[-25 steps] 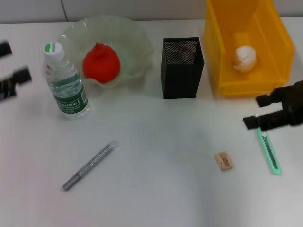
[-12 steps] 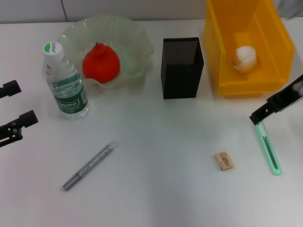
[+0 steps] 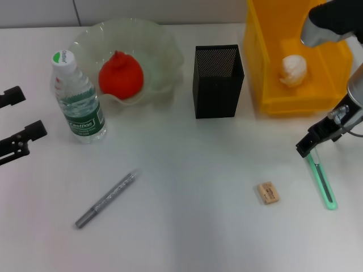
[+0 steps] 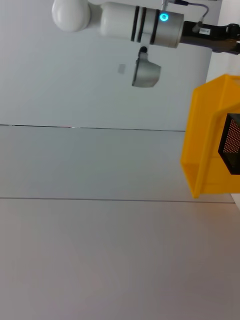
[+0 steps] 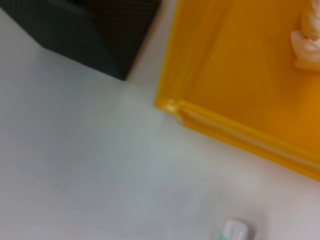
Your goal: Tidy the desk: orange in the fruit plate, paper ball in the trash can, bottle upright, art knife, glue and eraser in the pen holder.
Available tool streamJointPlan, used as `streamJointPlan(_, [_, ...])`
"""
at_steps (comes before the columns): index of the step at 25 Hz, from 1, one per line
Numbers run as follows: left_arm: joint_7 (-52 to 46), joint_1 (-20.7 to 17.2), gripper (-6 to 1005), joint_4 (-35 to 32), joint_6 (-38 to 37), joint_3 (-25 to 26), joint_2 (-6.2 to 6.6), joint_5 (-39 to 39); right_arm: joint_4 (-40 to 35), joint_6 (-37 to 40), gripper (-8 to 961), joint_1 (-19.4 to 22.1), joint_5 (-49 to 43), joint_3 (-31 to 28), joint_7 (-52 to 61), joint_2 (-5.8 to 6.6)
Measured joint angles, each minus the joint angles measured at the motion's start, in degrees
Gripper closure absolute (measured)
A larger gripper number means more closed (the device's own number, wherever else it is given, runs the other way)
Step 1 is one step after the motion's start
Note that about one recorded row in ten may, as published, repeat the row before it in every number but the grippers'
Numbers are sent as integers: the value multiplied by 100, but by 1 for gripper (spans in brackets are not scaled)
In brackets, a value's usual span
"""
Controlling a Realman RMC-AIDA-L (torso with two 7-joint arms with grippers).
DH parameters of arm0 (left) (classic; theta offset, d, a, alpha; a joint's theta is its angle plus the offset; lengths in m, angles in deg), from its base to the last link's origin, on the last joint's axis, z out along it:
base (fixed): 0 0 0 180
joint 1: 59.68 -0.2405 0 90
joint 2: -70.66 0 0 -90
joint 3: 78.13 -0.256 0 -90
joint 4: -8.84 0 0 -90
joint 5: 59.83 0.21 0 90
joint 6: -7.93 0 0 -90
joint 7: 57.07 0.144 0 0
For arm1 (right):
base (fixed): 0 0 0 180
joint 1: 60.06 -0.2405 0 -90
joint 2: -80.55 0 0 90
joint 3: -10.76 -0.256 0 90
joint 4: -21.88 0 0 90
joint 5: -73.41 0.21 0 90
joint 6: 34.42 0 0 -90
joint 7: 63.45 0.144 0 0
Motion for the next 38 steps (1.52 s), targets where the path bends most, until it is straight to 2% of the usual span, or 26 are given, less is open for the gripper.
streamJointPlan(11, [-25, 164, 241, 7, 33, 8, -33, -1, 552, -511, 285, -86, -52, 114, -22, -6])
streamJointPlan(20, [-50, 232, 242, 17, 31, 8, -44, -1, 720, -651, 294, -184, 5, 304, -8, -22])
streamJointPlan(25, [-51, 232, 241, 17, 31, 8, -48, -1, 809, -660, 429, -232, 54, 307, -2, -24])
streamJointPlan(38, [-38, 195, 242, 23, 31, 13, -52, -4, 970, -708, 476, -271, 118, 336, -33, -18])
